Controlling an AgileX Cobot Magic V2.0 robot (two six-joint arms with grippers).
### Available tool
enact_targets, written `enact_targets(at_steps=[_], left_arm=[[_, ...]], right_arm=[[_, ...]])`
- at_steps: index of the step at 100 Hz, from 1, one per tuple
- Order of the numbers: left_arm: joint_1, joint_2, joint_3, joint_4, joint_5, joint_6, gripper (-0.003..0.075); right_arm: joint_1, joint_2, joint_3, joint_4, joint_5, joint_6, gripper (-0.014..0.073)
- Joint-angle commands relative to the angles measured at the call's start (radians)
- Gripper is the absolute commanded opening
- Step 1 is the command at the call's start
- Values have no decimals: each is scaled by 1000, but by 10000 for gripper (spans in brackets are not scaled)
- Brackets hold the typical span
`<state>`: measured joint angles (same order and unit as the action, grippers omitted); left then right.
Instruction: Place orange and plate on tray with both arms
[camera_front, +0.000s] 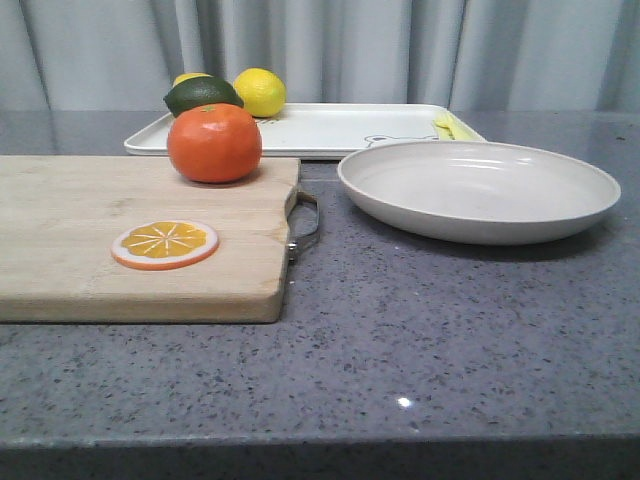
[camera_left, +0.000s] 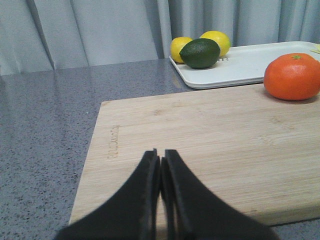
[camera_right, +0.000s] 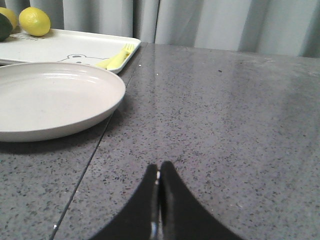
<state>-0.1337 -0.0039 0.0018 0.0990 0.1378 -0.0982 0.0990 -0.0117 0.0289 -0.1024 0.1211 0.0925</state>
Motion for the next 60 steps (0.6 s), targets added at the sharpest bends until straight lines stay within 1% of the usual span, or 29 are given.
enact_targets(at_steps=[1, 9, 19, 27, 32, 39, 49, 53, 60], left_arm=[[2, -34, 8, -15, -93, -9, -20], [2, -34, 6, -45, -100, -9, -20], [2, -34, -10, -99, -100, -9, -20], [2, -34, -41, -135, -95, -9, -20], [-3, -32, -80, -143, -80, -9, -20], [-12, -19, -150, -145, -34, -9, -20], [-31, 40, -277, -147, 69, -9, -20], [-41, 69, -334, -147, 103, -9, -20], [-60, 136, -427, -152, 161, -7, -20]], right_arm=[[1, -12, -23, -14, -87, -11, -102], [1, -12, -23, -14, -113, -10, -102], [1, -12, -26, -12, -183, -5, -102], [1, -12, -54, 8, -182, -4, -102], [1, -11, -88, 44, -164, -4, -102], [1, -7, -150, 133, -96, 8, -102], [1, 26, -260, 251, 66, 9, -102], [1, 51, -310, 274, 134, 8, -102], [1, 102, -394, 278, 232, 8, -102]])
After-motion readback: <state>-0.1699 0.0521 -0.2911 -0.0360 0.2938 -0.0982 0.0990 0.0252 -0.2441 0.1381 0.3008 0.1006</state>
